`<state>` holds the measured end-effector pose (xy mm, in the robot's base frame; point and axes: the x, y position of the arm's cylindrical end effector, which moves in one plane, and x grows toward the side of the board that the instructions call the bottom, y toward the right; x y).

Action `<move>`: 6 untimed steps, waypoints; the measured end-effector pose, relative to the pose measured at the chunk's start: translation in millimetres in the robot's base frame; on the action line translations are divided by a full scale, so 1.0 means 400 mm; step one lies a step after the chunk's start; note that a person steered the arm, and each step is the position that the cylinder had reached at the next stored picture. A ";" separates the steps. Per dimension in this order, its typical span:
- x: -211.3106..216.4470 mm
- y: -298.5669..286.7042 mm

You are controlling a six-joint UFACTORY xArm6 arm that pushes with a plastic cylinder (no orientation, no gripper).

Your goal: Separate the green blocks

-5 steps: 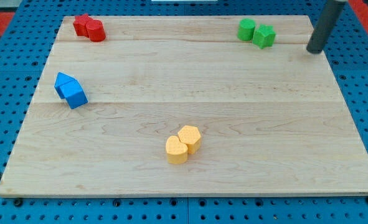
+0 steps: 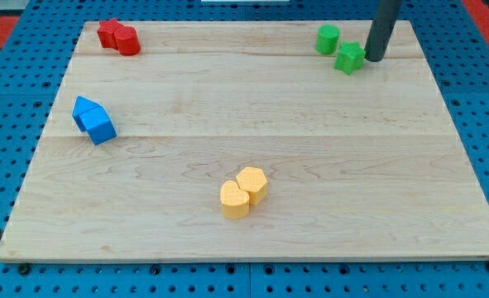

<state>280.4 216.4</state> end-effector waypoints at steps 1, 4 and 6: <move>-0.076 0.027; 0.029 -0.387; 0.029 -0.388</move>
